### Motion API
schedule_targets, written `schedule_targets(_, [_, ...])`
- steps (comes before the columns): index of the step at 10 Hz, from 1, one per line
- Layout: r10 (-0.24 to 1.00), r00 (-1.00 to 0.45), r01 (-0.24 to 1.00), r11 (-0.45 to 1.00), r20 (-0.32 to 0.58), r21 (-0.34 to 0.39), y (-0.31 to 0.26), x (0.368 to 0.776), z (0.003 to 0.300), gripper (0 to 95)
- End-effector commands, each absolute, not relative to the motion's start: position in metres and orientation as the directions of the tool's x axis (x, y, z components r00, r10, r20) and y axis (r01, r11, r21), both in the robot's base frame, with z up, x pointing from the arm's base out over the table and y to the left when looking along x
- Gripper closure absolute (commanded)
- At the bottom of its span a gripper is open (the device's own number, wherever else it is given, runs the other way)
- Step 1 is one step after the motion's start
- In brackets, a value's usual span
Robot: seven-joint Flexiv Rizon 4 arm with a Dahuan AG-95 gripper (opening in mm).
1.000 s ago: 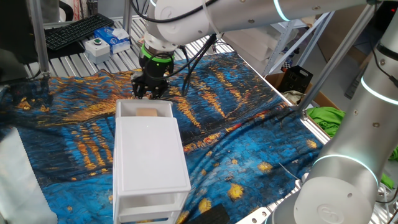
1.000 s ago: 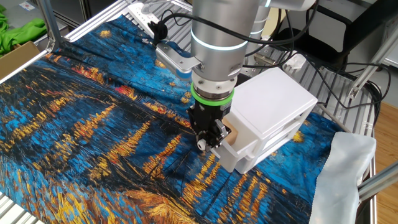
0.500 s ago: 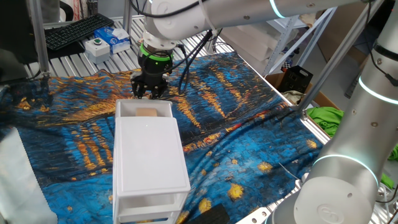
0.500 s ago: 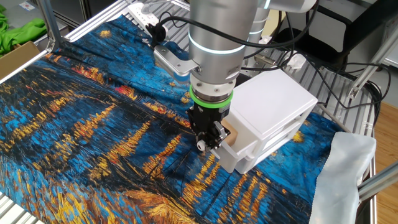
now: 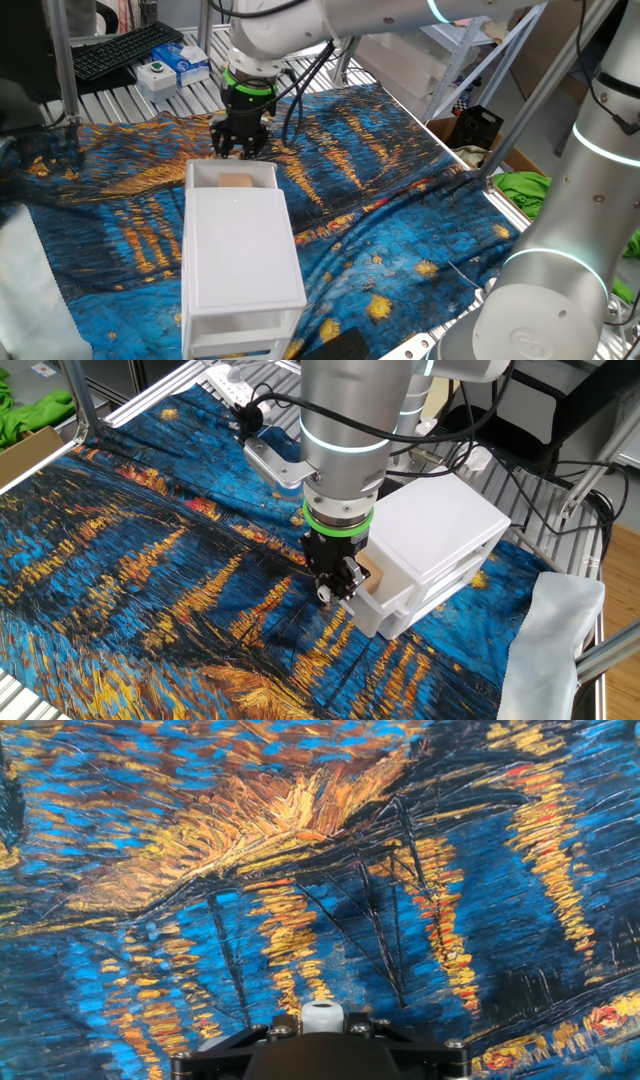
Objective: Put things in the drawer
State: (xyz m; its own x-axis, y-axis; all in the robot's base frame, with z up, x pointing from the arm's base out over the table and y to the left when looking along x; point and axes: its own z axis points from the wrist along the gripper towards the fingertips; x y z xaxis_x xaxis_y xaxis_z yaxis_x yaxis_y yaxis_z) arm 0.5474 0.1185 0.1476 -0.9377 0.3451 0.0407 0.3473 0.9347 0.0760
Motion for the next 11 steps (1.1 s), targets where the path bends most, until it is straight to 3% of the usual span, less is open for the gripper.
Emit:
schedule_targets(1, [0.348, -0.937, 0.35, 0.934, 0.039, 0.066, 0.1182, 0.547, 0.1473, 95.0])
schedule_targets(11, [0.372, -0.927, 0.374, 0.926, 0.043, 0.053, 0.1182, 0.547, 0.1473, 95.0])
